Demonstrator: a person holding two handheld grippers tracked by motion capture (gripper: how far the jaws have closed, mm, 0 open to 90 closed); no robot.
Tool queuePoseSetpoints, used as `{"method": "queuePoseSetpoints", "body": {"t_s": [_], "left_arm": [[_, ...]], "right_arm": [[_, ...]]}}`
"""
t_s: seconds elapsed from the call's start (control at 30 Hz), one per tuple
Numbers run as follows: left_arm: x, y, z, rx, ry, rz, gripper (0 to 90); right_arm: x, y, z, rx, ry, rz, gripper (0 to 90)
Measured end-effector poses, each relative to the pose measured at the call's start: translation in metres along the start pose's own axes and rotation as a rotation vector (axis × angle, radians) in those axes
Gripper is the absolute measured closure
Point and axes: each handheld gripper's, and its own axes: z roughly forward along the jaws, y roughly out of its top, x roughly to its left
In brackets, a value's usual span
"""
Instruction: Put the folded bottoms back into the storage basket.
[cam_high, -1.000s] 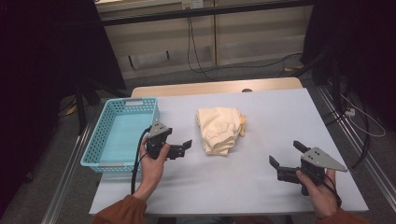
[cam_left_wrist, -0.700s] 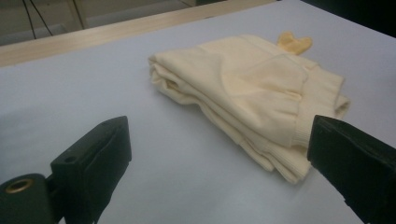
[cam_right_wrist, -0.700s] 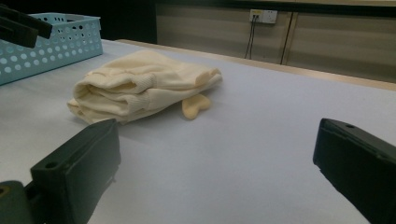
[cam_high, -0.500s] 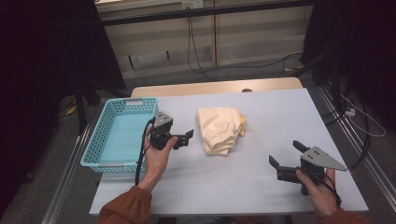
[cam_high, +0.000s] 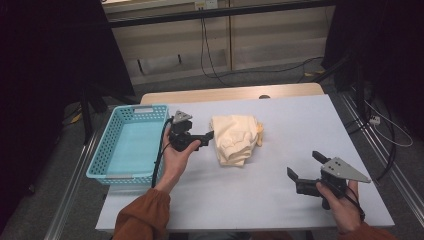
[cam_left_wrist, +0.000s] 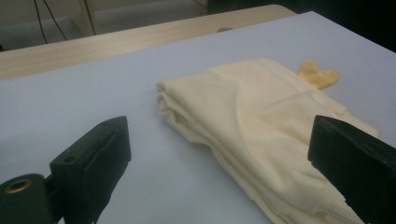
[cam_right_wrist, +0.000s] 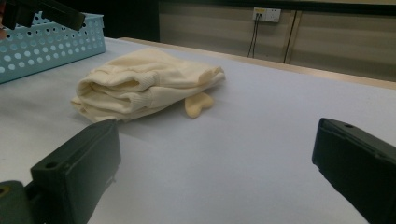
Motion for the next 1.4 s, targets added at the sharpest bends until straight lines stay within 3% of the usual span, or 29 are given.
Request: {"method": "queuePoseSetpoints", "body": {"t_s": [0.23,0.37,0.57,0.67,0.77,0.97,1.1,1.27,1.4], "left_arm": [[0.002,0.011,0.013,0.022,-0.002,-0.005,6.2],[0.002,0.015,0.024,0.051,-0.024,-0.027,6.0],[0.003,0.020,0.040,0.068,-0.006,-0.043,6.1],[0.002,0.019,0.046,0.086,-0.003,-0.056,6.1],[0.003,0.015,0.053,0.124,-0.033,-0.090,6.9],[0.006,0.008,0.062,0.184,-0.037,-0.111,9.0],[0.005,0.007,0.064,0.195,-0.017,-0.129,12.3],[0.002,0.006,0.066,0.200,-0.004,-0.114,18.1],[0.007,0.000,0.070,0.212,-0.017,-0.145,19.9]], "right_arm": [[0.000,0.000,0.000,0.001,0.000,0.000,1.0],[0.000,0.000,0.000,0.004,-0.002,0.005,1.1],[0.000,0.000,0.000,0.007,-0.002,0.003,1.1],[0.000,0.000,0.000,0.008,-0.001,0.004,1.1],[0.000,-0.001,0.001,0.011,0.000,0.005,1.2],[0.000,-0.001,0.001,0.017,0.002,0.002,1.2],[0.000,-0.001,0.001,0.019,0.005,0.002,1.2],[0.000,-0.001,0.001,0.022,0.009,0.000,1.3],[0.000,-0.001,0.001,0.021,0.011,-0.001,1.3]]}}
